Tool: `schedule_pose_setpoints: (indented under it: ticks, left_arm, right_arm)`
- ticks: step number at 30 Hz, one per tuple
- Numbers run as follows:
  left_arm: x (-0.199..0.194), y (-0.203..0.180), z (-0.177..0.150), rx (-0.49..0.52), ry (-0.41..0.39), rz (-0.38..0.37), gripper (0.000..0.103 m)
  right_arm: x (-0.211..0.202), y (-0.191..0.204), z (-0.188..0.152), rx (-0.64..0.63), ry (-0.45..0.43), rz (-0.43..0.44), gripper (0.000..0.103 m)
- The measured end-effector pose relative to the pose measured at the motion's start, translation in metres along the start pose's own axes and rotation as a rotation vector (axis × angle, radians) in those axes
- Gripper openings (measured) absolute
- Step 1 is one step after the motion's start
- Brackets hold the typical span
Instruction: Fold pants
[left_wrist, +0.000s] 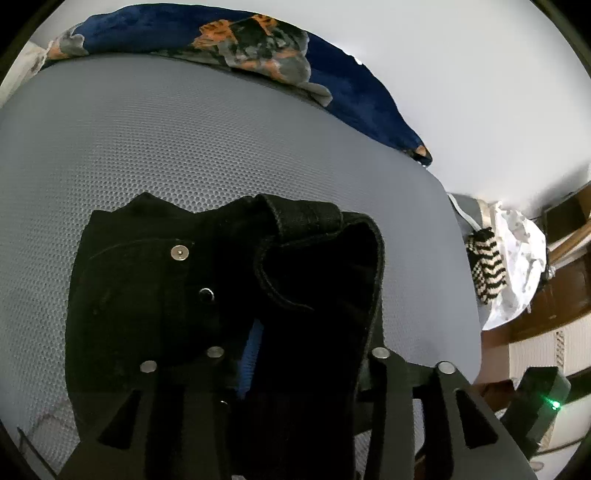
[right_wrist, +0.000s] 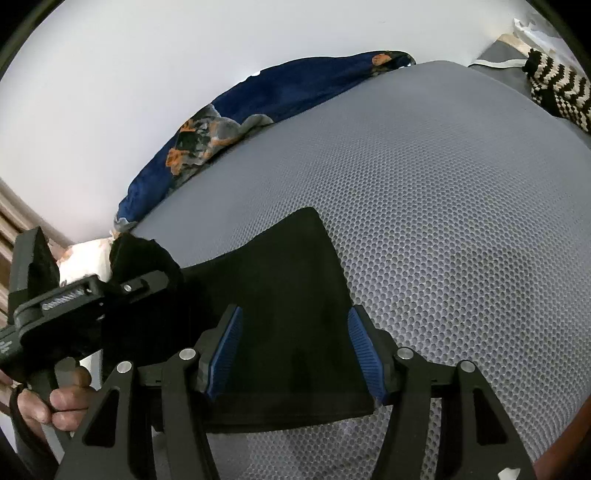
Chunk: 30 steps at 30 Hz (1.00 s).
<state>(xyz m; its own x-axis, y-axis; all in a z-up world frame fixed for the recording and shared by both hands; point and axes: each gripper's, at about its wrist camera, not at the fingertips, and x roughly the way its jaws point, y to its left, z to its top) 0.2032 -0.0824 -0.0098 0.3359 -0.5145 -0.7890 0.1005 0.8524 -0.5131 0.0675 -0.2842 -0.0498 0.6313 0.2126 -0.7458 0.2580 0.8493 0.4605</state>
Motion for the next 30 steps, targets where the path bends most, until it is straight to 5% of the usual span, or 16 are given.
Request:
schedule_pose_setpoints:
  ticks: [2,7,16,23,30]
  left_arm:
    - [-0.005,-0.002,-0.001,0.004,0.0,-0.041,0.057]
    - [-0.025,-0.01,-0.003,0.079,-0.047,-0.048,0.059]
    - [-0.059,0.042,-0.011,0.099,-0.111,0.09,0.066]
    - [-0.073,0.106,-0.014,-0.002,-0.116,0.178,0.066]
    - [-0.072,0.146,-0.025,-0.09,-0.08,0.211,0.066]
  right_arm:
    - [0.0,0.001,-0.001,-0.002,0.001,-0.001,0.058]
    - [0.001,0.002,-0.002,-0.007,0.005,-0.006,0.058]
    - [0.005,0.006,-0.003,-0.011,0.034,0.049,0.058]
    - [0.025,0.019,0.012,-0.081,0.184,0.196,0.058]
    - [0.073,0.017,0.039,-0.133,0.306,0.207,0.057]
